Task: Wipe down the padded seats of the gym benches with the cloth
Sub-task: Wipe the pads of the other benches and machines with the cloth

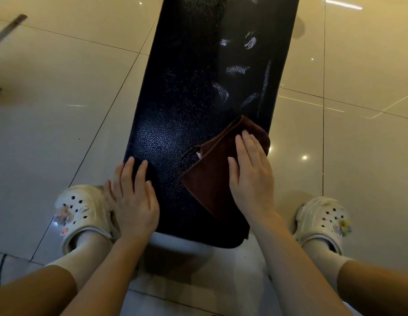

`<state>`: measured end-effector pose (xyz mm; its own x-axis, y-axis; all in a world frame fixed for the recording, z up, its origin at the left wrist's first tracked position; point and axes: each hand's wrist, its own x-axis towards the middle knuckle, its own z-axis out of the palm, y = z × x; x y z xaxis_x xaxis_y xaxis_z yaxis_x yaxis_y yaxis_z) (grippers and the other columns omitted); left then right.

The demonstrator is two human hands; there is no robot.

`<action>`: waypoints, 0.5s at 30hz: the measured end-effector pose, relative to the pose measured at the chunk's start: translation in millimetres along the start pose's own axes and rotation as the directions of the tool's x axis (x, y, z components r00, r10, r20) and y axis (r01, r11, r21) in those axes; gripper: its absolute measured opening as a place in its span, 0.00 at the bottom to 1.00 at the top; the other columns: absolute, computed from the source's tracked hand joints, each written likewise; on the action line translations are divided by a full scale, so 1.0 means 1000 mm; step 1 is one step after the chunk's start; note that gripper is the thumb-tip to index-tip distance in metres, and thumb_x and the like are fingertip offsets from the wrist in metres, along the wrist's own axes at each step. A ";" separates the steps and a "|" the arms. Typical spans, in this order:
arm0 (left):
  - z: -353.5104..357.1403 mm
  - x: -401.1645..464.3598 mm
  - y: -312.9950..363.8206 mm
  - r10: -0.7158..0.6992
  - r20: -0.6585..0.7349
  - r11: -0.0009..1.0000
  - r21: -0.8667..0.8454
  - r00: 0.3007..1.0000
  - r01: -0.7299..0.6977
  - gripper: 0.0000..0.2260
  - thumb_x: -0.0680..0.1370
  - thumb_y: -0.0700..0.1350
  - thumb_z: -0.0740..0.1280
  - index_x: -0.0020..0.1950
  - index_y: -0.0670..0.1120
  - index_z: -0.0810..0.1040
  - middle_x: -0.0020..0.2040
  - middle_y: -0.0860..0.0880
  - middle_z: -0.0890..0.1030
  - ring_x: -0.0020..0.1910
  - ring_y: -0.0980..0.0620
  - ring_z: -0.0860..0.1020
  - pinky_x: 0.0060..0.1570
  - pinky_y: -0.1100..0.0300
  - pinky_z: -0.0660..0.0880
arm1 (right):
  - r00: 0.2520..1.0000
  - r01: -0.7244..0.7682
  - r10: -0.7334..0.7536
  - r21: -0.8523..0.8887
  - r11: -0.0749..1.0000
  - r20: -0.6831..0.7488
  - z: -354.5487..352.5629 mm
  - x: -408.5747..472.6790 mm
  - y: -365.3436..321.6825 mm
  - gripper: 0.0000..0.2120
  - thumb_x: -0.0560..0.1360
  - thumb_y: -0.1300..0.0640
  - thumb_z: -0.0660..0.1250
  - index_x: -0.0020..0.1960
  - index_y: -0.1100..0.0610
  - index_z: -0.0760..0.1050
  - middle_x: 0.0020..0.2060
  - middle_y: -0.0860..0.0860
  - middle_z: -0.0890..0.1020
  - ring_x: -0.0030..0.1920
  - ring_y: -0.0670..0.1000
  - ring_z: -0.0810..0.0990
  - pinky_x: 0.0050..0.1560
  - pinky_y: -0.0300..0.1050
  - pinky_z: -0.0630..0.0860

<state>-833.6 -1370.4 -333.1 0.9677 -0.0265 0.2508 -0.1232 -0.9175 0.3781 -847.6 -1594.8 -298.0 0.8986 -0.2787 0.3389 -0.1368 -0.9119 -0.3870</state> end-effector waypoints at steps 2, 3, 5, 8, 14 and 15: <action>-0.006 0.015 0.023 0.093 -0.065 0.994 -0.050 0.993 -0.097 0.18 0.79 0.48 0.60 0.67 0.47 0.73 0.69 0.44 0.71 0.71 0.44 0.65 0.67 0.41 0.59 | 0.999 -0.034 0.033 -0.035 0.999 -0.007 0.001 0.005 0.003 0.24 0.82 0.51 0.53 0.74 0.62 0.66 0.73 0.56 0.68 0.74 0.54 0.64 0.74 0.45 0.56; -0.008 0.025 0.036 0.133 -0.086 0.987 -0.074 0.987 -0.139 0.16 0.78 0.48 0.62 0.64 0.47 0.76 0.66 0.45 0.74 0.68 0.45 0.68 0.65 0.43 0.61 | 0.998 -0.064 0.064 -0.053 0.997 0.004 0.000 0.009 0.005 0.26 0.82 0.49 0.52 0.75 0.61 0.64 0.75 0.55 0.65 0.76 0.54 0.61 0.75 0.45 0.54; -0.010 0.046 0.064 0.142 -0.062 0.979 -0.141 0.988 -0.150 0.13 0.77 0.51 0.65 0.58 0.48 0.80 0.60 0.47 0.77 0.63 0.47 0.70 0.60 0.48 0.62 | 0.992 -0.108 0.113 -0.085 0.991 0.052 -0.001 0.018 0.008 0.29 0.82 0.45 0.48 0.77 0.60 0.58 0.78 0.53 0.58 0.78 0.51 0.53 0.76 0.42 0.45; -0.010 0.068 0.094 0.070 0.097 0.976 -0.212 0.993 -0.048 0.12 0.76 0.54 0.68 0.55 0.50 0.82 0.58 0.49 0.75 0.61 0.48 0.69 0.58 0.52 0.60 | 0.987 -0.110 0.122 -0.120 0.987 0.104 -0.001 0.029 0.011 0.33 0.81 0.40 0.46 0.79 0.59 0.51 0.79 0.52 0.50 0.79 0.50 0.46 0.76 0.42 0.40; -0.008 0.078 0.100 0.038 0.214 0.977 -0.214 0.976 0.009 0.07 0.75 0.51 0.71 0.48 0.49 0.82 0.57 0.49 0.73 0.59 0.47 0.68 0.55 0.55 0.57 | 0.996 -0.088 0.088 -0.058 0.994 -0.008 -0.001 -0.004 -0.011 0.28 0.81 0.50 0.59 0.77 0.61 0.61 0.76 0.58 0.61 0.77 0.57 0.58 0.75 0.56 0.59; -0.010 0.079 0.101 0.035 0.241 0.979 -0.205 0.970 0.015 0.06 0.76 0.50 0.70 0.49 0.49 0.81 0.57 0.49 0.73 0.60 0.47 0.67 0.56 0.54 0.58 | 0.995 -0.093 0.094 -0.060 0.994 0.016 0.003 -0.013 -0.018 0.28 0.81 0.48 0.58 0.76 0.60 0.62 0.76 0.57 0.62 0.76 0.56 0.59 0.75 0.56 0.58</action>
<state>-771.8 -1461.4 -266.4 0.9873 -0.1535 0.0419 -0.1506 -0.8172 0.5563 -855.9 -1574.1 -298.0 0.8884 -0.3585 0.2869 -0.2447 -0.8983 -0.3649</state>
